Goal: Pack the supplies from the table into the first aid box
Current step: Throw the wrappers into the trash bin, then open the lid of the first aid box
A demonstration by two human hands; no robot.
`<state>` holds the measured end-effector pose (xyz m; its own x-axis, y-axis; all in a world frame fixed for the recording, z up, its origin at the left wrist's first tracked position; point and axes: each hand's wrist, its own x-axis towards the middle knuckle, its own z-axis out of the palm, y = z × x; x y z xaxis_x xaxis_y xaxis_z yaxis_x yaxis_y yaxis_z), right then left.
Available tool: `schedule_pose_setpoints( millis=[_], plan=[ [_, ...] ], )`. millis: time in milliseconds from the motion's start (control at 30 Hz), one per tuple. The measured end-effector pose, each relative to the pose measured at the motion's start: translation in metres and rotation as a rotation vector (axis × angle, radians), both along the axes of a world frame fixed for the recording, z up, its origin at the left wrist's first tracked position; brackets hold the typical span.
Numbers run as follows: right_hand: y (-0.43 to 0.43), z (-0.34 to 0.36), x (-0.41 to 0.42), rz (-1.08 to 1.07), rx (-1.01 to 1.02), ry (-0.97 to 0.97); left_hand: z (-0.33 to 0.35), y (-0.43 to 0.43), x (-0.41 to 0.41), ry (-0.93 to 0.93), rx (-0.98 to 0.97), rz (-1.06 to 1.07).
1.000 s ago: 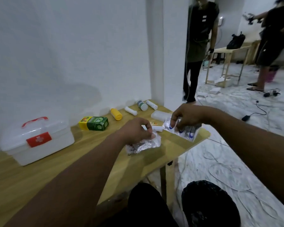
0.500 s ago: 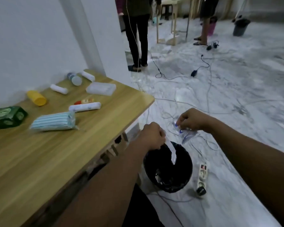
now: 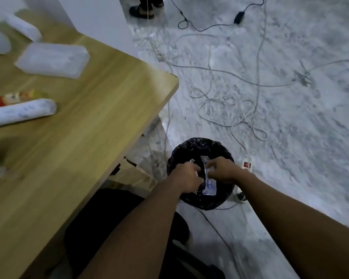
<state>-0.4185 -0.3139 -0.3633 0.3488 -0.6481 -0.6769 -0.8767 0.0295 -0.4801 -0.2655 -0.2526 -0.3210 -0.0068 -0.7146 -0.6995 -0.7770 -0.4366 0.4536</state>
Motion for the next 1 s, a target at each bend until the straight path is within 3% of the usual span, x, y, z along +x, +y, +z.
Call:
schedule_pose_setpoints(
  millis=[267,467,833,1000],
  plan=[
    [-0.018,0.019,0.006,0.020,-0.054,-0.017,0.011,-0.010,0.009,0.008,0.005,0.008],
    [-0.023,0.076,0.011,0.034,-0.163,-0.086,0.066,-0.008,0.004,-0.029,-0.089,-0.036],
    [0.001,0.266,0.016,0.076,-0.439,-0.186,0.227,0.030,0.021,-0.111,-0.474,0.032],
    [0.026,0.358,0.057,0.172,-0.576,-0.259,0.316,0.070,0.058,-0.172,-0.673,0.114]
  ],
)
